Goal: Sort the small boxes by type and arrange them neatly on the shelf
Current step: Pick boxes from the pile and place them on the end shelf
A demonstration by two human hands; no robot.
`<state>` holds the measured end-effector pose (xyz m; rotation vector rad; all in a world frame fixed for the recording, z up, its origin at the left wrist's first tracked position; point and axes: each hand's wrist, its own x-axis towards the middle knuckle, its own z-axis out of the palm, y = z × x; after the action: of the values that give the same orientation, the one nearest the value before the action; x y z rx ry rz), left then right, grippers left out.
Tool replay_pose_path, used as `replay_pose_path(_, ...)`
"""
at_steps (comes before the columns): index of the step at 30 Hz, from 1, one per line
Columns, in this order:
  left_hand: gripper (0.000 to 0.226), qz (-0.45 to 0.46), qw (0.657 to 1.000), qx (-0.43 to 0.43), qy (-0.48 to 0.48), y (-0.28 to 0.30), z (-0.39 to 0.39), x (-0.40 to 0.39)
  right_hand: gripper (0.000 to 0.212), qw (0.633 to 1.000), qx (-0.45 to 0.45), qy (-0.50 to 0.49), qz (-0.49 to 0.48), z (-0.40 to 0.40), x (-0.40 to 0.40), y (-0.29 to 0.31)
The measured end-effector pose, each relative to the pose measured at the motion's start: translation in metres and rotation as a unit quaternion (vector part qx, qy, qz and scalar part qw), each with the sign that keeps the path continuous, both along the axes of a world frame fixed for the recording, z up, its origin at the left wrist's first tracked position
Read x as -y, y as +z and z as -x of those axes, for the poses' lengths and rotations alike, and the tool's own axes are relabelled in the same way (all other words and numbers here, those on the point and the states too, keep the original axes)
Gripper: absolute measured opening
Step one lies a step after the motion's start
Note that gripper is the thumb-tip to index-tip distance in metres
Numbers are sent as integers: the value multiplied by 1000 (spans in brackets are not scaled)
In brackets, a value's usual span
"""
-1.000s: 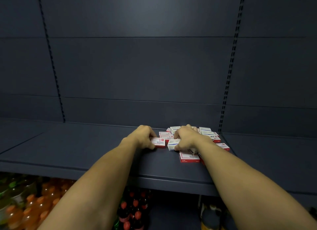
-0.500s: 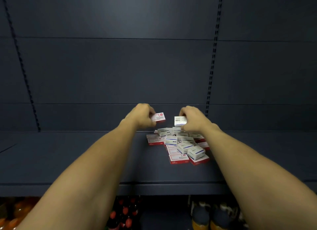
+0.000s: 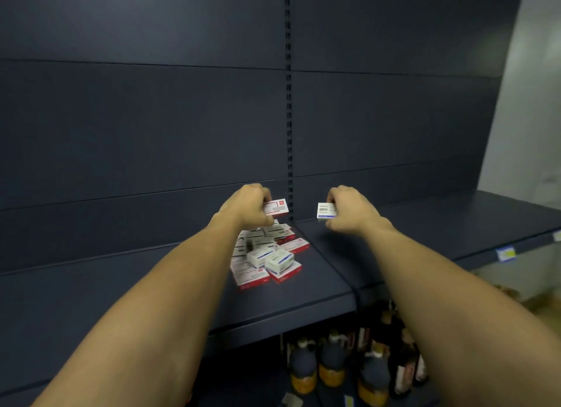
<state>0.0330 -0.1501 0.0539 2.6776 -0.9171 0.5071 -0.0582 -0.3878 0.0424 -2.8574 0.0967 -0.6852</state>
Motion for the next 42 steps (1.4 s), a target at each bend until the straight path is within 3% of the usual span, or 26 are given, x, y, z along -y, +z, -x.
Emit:
replay_pose_path(11,29,-12,1000,6,-25,1,23,125,33,998,4,-58,-2,48,125,1)
replay_pose_path(25,33,-26,1000,-12,-12,-7,46,278,35,998,-8,-55,34,80,269,-1)
replay_pose_path(32,33,-15,999,-24,-23,-13,34,353,33,998,10,-59,-11,74,338,-17)
replay_pose_path(42,33,-12,999,-14,-45,-16,-16,463,31,997,8,-80,-1,23,439,-20)
